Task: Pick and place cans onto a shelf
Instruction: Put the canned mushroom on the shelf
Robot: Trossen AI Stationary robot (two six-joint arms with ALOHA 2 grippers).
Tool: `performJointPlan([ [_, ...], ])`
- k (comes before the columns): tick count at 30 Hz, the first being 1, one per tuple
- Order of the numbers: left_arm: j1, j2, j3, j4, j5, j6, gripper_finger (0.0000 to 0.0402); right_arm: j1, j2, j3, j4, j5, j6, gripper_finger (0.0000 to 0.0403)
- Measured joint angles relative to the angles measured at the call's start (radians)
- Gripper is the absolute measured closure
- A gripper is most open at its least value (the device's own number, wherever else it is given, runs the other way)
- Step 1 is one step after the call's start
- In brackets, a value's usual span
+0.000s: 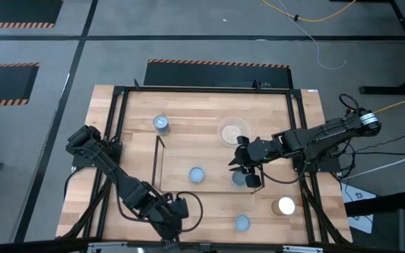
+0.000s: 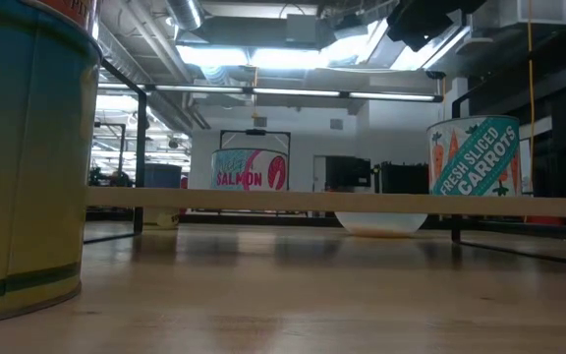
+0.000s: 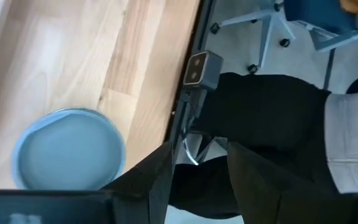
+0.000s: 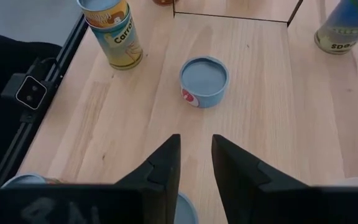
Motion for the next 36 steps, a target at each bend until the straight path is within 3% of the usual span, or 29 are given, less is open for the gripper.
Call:
performJointPlan([
  [12, -0.001, 0.0, 0.0, -0.071, -0.1, 0.003, 0.0257, 0.0, 0.0, 0.0, 0.0, 0.0, -0.021, 0.0307],
  [23, -0.006, 0.075, -0.001, -0.077, -0.064, 0.01, 0.0257, 0.0, 0.0, 0.0, -0.002, 0.0, -0.021, 0.0307],
  [36, -0.001, 0.078, -0.001, -0.109, -0.072, 0.003, 0.0257, 0.0, 0.0, 0.0, -0.002, 0.0, -0.021, 0.0307],
])
